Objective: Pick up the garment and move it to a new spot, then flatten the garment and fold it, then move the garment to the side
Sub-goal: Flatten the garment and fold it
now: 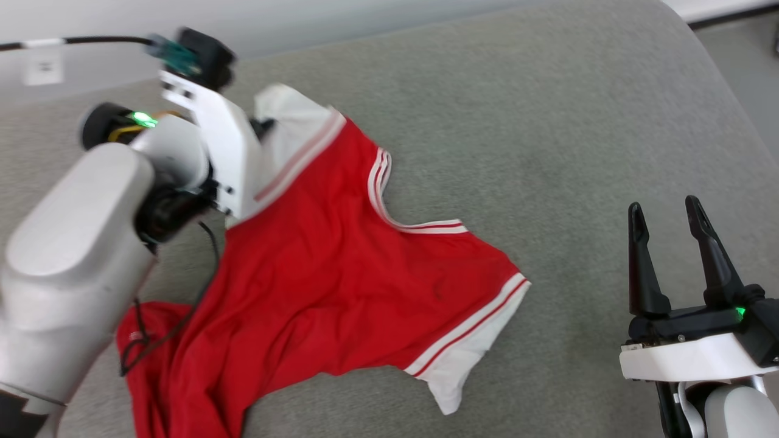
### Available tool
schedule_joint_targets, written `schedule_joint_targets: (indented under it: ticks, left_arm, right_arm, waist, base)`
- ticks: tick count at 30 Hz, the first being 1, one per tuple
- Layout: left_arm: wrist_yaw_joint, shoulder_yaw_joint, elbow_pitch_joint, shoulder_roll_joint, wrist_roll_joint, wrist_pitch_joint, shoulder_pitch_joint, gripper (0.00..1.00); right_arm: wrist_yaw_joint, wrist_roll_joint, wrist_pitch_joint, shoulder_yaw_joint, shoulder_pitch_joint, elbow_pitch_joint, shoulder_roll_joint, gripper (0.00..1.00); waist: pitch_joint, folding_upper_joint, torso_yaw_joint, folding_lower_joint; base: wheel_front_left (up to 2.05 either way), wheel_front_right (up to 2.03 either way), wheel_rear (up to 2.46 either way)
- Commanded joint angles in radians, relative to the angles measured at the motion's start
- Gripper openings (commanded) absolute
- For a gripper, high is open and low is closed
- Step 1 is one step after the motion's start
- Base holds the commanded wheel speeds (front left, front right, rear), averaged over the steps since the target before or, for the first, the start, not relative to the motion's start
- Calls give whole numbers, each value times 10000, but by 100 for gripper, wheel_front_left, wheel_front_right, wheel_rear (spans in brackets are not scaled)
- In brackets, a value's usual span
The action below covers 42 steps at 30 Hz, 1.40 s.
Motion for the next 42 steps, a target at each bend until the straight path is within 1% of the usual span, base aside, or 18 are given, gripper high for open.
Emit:
schedule_joint_targets:
  ticks: [1, 4, 11, 14, 16, 17, 18, 19, 21, 24, 27, 29, 31, 34, 36, 42]
  left_arm:
    - [174, 210, 145, 142, 90, -379, -61, 0]
    - [543, 576, 343, 329, 107, -984, 83, 0]
    - [1517, 1230, 837, 1105, 197, -2020, 822, 0]
    - [1879, 1365, 1012, 1353, 116, -2207, 1393, 0]
    - [2002, 1298, 1029, 1414, 47, -2125, 1810, 0]
    - [2033, 1267, 1006, 1434, 23, -2107, 1999, 9]
    - [2104, 1249, 1011, 1454, 20, -2141, 2169, 76]
    - [2171, 1213, 1069, 1501, 63, -2223, 2350, 100]
    - [2258, 1137, 1176, 1460, 143, -2475, 2659, 100]
    - [2199, 1148, 1201, 1234, 193, -3029, 2824, 100]
    - [2104, 1140, 1111, 1081, 395, -3860, 2912, 100]
    - [2004, 1017, 884, 1035, 679, -4423, 2915, 100]
    - [2056, 1070, 556, 902, 880, -5116, 2907, 100]
    - [2170, 990, -31, 972, 1308, -6029, 3185, 100]
    - [2449, 866, -426, 1127, 1678, -6369, 3434, 100]
    - [3380, 1015, -2272, 1214, 2091, -7591, 4791, 100]
  right_arm:
    - [-5, -59, -23, -2, 70, -26, 13, 100]
    - [-5, -177, -23, -37, 144, -21, 13, 100]
    - [-3, -326, -23, 28, 177, -8, 12, 100]
    - [-5, -370, -23, 61, 177, -4, 12, 100]
    - [-3, -409, -23, 44, 206, -23, 12, 100]
    - [-3, -441, -23, 54, 221, -27, 12, 100]
    - [-3, -469, -23, 68, 226, -25, 13, 100]
    - [-5, -493, -23, 85, 220, -21, 12, 100]
    - [-3, -557, -23, 119, 185, -10, 12, 100]
    - [-3, -621, -23, 99, 180, 4, 12, 100]
    - [-3, -736, -23, 32, 234, 53, 12, 100]
    - [-3, -795, -23, 13, 310, 76, 13, 100]
    - [-3, -873, -23, -64, 387, 99, 12, 100]
    - [-3, -921, -23, -117, 474, 130, 13, 100]
    - [-3, -951, -21, -111, 600, 164, 12, 100]
    - [-5, -954, 105, -151, 867, 10, 15, 100]
  waist:
    - [-338, 0, 424, 0]
    - [-510, 0, 758, 0]
    - [-679, 0, 1359, 0]
    - [-688, 0, 1569, 0]
    - [-679, 0, 1725, 0]
    - [-667, 0, 1804, 0]
    - [-655, 0, 1884, 0]
    - [-641, 0, 1956, 0]
    - [-635, 0, 2080, 0]
    - [-704, 0, 2271, 0]
    - [-885, 0, 2477, 0]
    - [-1052, 0, 2611, 0]
    - [-1258, 0, 2780, 0]
    - [-1562, 0, 2990, 0]
    - [-1772, 0, 3097, 0]
    - [-2107, 0, 3394, 0]
  base:
    - [0, 0, 0]
    - [0, 0, 0]
    - [0, 0, 0]
    - [0, 0, 0]
    - [0, 0, 0]
    - [0, 0, 0]
    - [0, 0, 0]
    - [0, 0, 0]
    - [0, 0, 0]
    - [0, 0, 0]
    - [0, 0, 0]
    - [0, 0, 0]
    - [0, 0, 0]
    - [0, 0, 0]
    - [0, 0, 0]
    - [0, 0, 0]
